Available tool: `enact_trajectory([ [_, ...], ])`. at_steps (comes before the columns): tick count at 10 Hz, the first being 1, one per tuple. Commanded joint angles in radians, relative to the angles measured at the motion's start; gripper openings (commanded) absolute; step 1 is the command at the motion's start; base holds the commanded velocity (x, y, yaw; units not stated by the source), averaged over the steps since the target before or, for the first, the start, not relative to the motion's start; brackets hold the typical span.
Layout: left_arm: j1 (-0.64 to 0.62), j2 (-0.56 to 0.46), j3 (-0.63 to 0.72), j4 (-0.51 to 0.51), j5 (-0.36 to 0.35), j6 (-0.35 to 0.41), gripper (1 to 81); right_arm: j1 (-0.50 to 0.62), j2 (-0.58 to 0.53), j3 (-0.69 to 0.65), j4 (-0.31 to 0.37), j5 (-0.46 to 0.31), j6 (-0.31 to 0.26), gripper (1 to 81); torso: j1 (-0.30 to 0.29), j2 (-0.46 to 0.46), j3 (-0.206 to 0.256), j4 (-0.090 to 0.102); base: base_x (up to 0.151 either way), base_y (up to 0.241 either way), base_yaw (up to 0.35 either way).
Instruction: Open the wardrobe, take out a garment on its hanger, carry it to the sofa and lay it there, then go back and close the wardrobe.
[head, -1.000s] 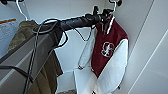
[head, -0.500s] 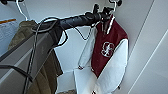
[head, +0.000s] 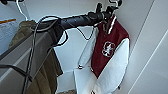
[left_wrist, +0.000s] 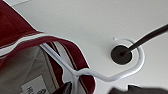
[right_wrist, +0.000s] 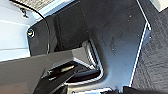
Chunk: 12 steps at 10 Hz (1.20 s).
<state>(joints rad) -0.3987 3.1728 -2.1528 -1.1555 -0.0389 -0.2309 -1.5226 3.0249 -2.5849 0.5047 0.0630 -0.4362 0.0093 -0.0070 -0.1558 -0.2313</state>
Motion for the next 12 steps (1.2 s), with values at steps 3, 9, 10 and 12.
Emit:
enact_trajectory([
  [3, -0.159, 0.056, -0.009, 0.02, 0.025, 0.008, 81.1, 0.032, 0.004, 0.005, 0.008, -0.071, 0.001, 81.1, 0.0, 0.0, 0.0, 0.0, 0.0, 0.0, 0.0],
  [9, -0.148, 0.056, -0.006, 0.072, 0.011, 0.008, 1.0, 0.031, 0.004, 0.006, 0.006, -0.072, 0.001, 81.1, 0.0, 0.0, 0.0, 0.0, 0.0, 0.0, 0.0],
  [10, -0.159, 0.056, -0.006, 0.077, 0.011, 0.008, 1.0, 0.029, 0.004, 0.006, 0.005, -0.072, 0.001, 81.1, 0.0, 0.0, 0.0, 0.0, 0.0, 0.0, 0.0],
  [12, -0.166, 0.056, -0.001, 0.08, 0.013, 0.008, 1.0, 0.028, 0.004, 0.005, 0.005, -0.072, 0.001, 81.1, 0.0, 0.0, 0.0, 0.0, 0.0, 0.0, 0.0],
])
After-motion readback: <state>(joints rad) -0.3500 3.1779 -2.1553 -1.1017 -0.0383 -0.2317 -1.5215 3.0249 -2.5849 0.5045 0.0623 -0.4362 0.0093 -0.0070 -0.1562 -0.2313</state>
